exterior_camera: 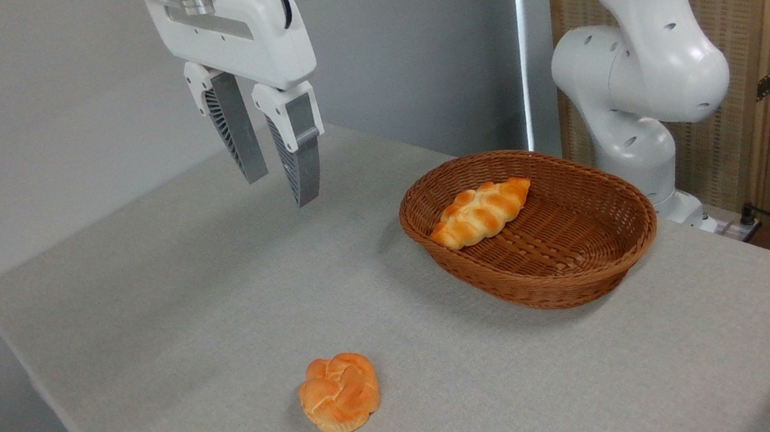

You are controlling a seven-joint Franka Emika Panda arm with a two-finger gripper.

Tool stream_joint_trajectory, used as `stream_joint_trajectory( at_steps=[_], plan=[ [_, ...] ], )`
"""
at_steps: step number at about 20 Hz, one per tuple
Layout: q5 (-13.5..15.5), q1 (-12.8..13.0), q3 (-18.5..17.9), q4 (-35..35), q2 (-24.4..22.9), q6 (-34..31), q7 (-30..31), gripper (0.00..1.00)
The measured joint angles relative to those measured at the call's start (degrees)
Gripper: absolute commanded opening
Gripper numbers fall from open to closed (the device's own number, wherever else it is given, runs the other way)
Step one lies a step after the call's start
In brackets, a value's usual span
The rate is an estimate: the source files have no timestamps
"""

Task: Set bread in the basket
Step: 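Lower the open gripper toward the round orange bread roll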

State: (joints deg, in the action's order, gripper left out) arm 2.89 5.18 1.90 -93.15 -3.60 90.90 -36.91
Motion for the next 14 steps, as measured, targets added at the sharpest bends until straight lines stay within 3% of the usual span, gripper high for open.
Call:
stream_joint_trajectory(
  at_steps=[14],
  plan=[
    [0.00, 0.01, 0.03, -1.35, -0.87, -0.03, 0.00, 1.00]
  ],
)
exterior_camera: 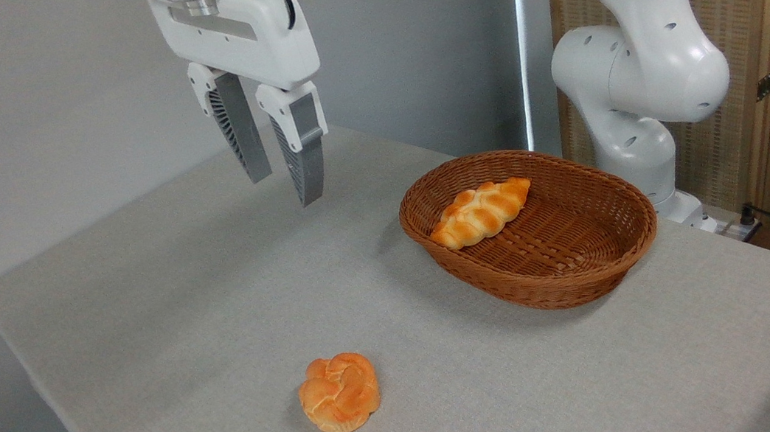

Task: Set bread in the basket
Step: 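Lower the open gripper toward the round orange bread roll, then close the gripper fingers around the sides of the round roll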

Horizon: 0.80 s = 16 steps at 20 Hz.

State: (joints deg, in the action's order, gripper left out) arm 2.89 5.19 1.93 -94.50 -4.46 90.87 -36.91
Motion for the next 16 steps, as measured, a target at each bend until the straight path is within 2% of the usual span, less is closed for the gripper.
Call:
stream_joint_trajectory(
  at_steps=[3, 7, 10, 13, 16],
  plan=[
    [-0.06, -0.16, -0.03, -4.30, -2.95, 1.47, -0.13, 1.00],
    [-0.22, -1.84, -0.16, -12.78, -6.64, 10.39, -1.02, 1.00],
    [-1.05, -2.67, -0.19, -19.25, -7.21, 19.13, -3.33, 1.00],
    [-2.71, -4.03, -0.33, -23.98, -7.14, 25.02, -7.56, 1.00],
    [-3.16, -4.87, -0.45, -27.25, -6.59, 30.78, -9.46, 1.00]
  ],
)
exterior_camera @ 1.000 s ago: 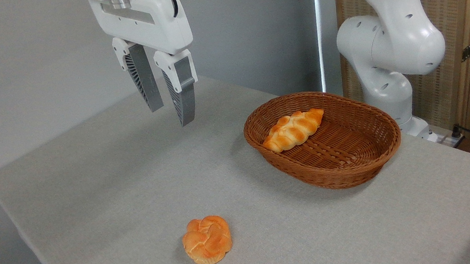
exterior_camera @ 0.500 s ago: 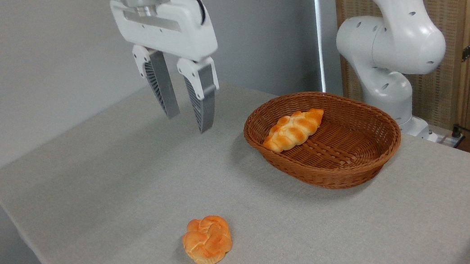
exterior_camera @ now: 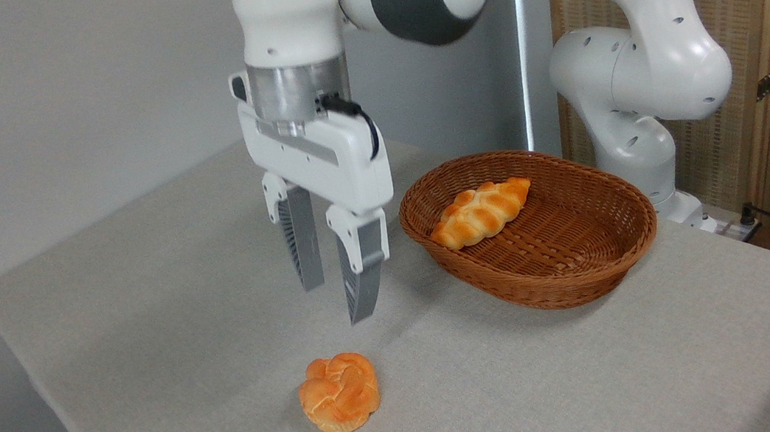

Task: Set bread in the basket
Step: 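Close the gripper fingers around the sides of the round roll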

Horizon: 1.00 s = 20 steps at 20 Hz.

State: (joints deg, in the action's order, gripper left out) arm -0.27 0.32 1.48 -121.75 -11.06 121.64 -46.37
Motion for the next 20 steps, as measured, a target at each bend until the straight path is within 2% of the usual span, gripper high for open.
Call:
stream_joint_trajectory(
  at_steps=[3, 8, 12, 20],
  plan=[
    [-1.25, -0.06, -0.01, -1.58, 2.03, 3.74, -1.07, 1.00],
    [-3.76, -0.06, -0.01, -1.66, 5.98, 5.57, -2.88, 1.00],
    [-3.98, -0.02, -0.01, -1.67, 8.05, 8.58, -2.89, 1.00],
    [-4.03, 0.06, 0.32, -1.66, 9.72, 8.94, -2.93, 1.00]
  ],
)
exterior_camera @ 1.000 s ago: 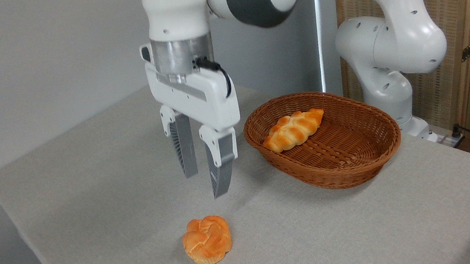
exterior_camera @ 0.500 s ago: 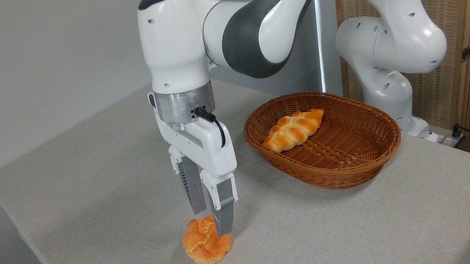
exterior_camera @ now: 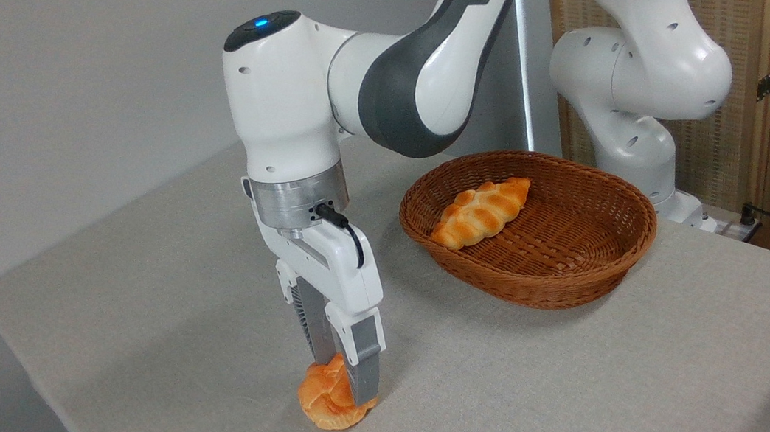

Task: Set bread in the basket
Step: 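Close the gripper fingers around the sides of the round roll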

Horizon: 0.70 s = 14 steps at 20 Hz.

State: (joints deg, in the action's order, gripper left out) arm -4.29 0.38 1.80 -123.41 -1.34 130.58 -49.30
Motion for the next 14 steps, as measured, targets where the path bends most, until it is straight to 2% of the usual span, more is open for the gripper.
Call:
stream_joint_trajectory(
  at_steps=[14],
  plan=[
    [0.11, 0.07, 0.16, 0.36, 1.30, 1.21, 0.00, 1.00]
  ],
)
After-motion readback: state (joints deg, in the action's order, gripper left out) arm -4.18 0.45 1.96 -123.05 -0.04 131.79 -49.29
